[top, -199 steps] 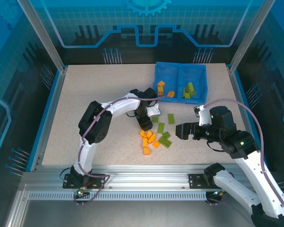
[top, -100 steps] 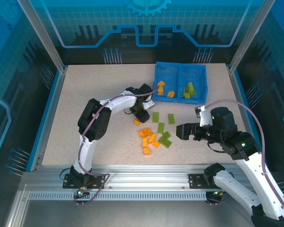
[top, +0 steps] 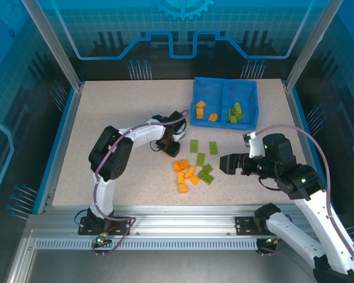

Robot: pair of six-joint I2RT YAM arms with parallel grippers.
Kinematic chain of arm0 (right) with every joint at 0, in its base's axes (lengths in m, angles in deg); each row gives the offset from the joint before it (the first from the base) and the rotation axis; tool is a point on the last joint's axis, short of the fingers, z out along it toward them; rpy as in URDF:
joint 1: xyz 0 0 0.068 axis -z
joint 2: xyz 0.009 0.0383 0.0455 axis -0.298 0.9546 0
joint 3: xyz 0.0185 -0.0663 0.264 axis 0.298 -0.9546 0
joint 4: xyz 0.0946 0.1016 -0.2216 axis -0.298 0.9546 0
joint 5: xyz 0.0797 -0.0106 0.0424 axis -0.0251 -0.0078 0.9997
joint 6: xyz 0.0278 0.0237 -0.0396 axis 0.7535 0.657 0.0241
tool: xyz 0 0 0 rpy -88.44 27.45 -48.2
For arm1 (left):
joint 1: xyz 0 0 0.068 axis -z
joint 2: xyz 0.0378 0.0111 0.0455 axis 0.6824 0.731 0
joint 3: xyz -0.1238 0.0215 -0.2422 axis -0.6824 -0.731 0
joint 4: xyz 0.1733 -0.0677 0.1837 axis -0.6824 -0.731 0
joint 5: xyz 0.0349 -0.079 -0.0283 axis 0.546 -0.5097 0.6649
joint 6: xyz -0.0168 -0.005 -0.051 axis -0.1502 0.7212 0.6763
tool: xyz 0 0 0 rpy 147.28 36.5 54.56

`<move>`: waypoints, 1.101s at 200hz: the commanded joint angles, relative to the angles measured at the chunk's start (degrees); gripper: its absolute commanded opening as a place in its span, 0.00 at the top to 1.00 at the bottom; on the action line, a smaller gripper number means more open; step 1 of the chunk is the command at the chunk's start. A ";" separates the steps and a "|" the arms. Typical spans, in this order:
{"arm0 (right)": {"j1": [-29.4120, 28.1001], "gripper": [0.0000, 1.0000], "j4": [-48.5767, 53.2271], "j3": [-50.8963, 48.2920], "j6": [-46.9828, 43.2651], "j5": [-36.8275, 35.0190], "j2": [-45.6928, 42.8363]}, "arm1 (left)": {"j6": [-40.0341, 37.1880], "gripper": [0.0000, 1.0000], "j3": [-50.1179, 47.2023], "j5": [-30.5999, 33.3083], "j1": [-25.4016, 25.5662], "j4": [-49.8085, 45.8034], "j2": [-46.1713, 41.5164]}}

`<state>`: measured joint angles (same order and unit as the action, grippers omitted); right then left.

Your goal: Sort the legos into containers by color

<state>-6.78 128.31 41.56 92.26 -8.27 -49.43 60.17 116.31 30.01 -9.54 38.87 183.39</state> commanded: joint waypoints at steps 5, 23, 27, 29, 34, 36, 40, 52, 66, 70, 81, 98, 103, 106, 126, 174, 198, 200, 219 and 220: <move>-0.71 0.00 -0.90 -0.93 0.96 1.63 0.31 | 1.65 0.75 -1.28 -1.28 1.31 3.48 -4.89; -0.75 0.00 -1.41 -0.67 1.30 2.27 0.38 | 2.20 0.78 -0.11 -1.03 2.34 3.90 -8.46; -0.75 0.00 -1.41 -0.57 1.38 2.18 0.32 | 2.41 0.78 0.59 -0.81 2.69 3.62 -9.38; -0.75 0.00 -1.34 -0.49 1.33 2.06 0.27 | 2.50 0.78 0.96 -0.70 3.06 3.51 -9.81; -0.73 0.00 -1.28 -0.32 1.44 1.82 0.16 | 2.67 0.78 1.98 -0.39 3.92 3.18 -10.98; -0.75 0.00 -1.22 -0.21 1.52 1.69 0.14 | 2.70 0.78 2.43 -0.22 4.25 3.18 -11.42; -0.75 0.00 -1.28 -0.18 1.65 1.31 -0.01 | 2.85 0.78 3.40 0.12 4.92 3.27 -12.14; -0.75 0.00 -1.60 0.13 2.05 -0.02 -0.54 | 3.94 0.78 6.88 1.44 7.01 4.14 -13.67; -0.74 0.00 -2.23 0.26 2.59 -1.53 -0.99 | 6.00 0.79 12.68 2.35 8.44 4.86 -12.59; -0.71 0.00 -2.41 0.29 2.76 -1.93 -1.09 | 6.67 0.79 14.53 2.68 8.57 5.05 -11.64; -0.74 0.00 -2.68 0.35 3.31 -2.66 -1.29 | 7.89 0.79 19.68 4.19 8.86 5.56 -8.17; -0.75 0.00 -2.81 0.34 4.18 -3.32 -1.64 | 8.66 0.82 29.23 8.68 8.63 5.46 -0.48; -0.75 0.00 -2.83 0.34 4.36 -3.40 -1.79 | 8.73 0.82 31.98 9.63 8.49 5.25 2.22; -0.74 0.00 -2.82 0.37 4.39 -3.50 -1.94 | 8.92 0.83 34.36 9.84 8.36 4.94 3.94; -0.75 0.00 -2.40 0.67 4.84 -4.02 -2.90 | 11.53 0.82 49.89 10.66 6.84 0.64 15.68; -0.70 0.00 -0.64 0.98 4.65 -5.37 -4.91 | 13.23 0.76 66.33 11.43 5.80 1.71 30.27; -0.72 0.00 -0.39 0.97 4.74 -5.01 -5.05 | 14.36 0.60 66.30 10.51 5.44 3.05 31.33; -0.75 0.00 -0.36 0.97 4.70 -5.01 -5.12 | 14.32 0.58 66.30 10.32 5.48 3.06 31.28; -0.75 0.00 -0.15 0.87 4.65 -5.13 -5.15 | 14.06 0.48 66.02 9.62 5.60 3.20 30.19; -0.75 0.00 -0.16 0.87 4.65 -5.15 -5.14 | 14.01 0.48 65.99 9.57 5.65 3.22 30.10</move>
<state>-6.80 126.91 41.48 96.48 -12.84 -53.97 73.44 179.28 39.72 -4.20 40.82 216.72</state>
